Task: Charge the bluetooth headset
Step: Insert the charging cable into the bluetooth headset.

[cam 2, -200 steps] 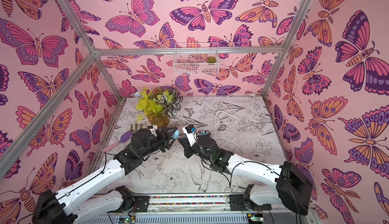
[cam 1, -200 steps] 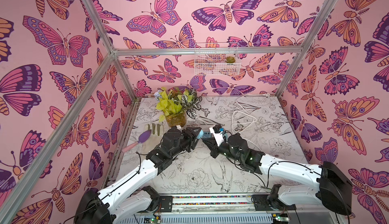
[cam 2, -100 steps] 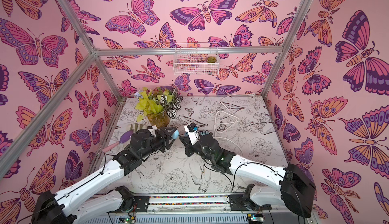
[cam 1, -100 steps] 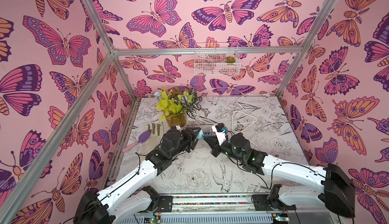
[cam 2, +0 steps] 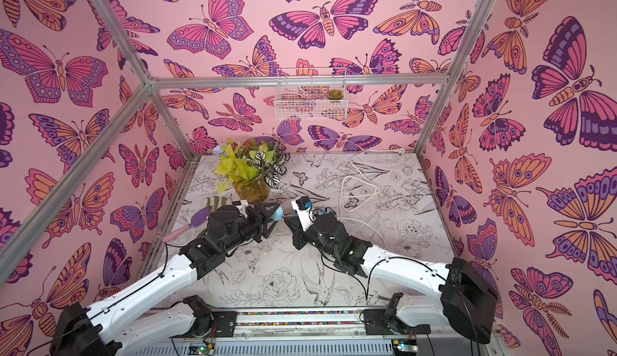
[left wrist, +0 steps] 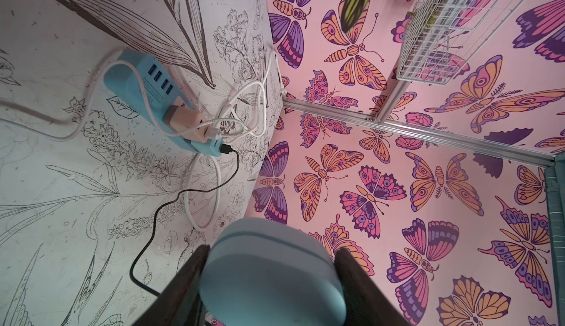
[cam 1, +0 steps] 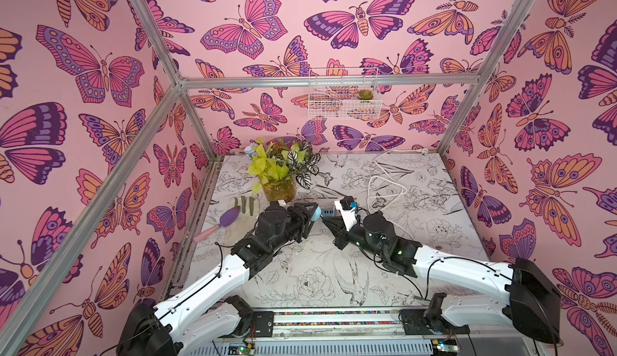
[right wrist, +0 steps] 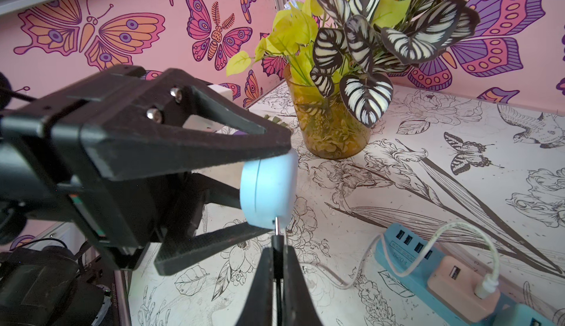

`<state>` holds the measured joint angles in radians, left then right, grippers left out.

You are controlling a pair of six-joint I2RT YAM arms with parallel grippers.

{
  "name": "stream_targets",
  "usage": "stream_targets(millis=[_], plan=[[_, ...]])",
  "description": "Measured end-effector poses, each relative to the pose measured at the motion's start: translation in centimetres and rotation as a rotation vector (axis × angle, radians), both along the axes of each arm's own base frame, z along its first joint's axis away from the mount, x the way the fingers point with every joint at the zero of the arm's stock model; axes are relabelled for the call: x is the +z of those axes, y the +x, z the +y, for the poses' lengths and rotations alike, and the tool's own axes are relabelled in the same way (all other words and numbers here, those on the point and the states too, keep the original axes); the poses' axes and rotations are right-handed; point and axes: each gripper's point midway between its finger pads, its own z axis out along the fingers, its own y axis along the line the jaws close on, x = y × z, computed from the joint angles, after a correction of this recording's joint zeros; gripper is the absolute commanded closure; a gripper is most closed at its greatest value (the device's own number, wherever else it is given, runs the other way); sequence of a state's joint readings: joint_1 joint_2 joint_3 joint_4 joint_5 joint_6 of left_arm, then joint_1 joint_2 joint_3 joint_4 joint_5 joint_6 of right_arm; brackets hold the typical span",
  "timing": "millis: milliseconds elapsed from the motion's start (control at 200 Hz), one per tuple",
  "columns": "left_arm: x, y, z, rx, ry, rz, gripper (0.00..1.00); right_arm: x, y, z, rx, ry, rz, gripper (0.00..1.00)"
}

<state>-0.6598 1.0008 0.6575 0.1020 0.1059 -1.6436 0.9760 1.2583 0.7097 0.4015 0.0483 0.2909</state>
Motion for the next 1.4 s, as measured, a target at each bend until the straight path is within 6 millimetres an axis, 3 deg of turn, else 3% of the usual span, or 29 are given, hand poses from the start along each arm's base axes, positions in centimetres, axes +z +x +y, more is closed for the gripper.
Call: stream_targets(millis=[1398], plan=[[-0.2,0.4,-1.2,0.041,0.018,-0.036,1.00,-0.6,0.8,-0.1,-0.050,0.015,0.022,1.00]])
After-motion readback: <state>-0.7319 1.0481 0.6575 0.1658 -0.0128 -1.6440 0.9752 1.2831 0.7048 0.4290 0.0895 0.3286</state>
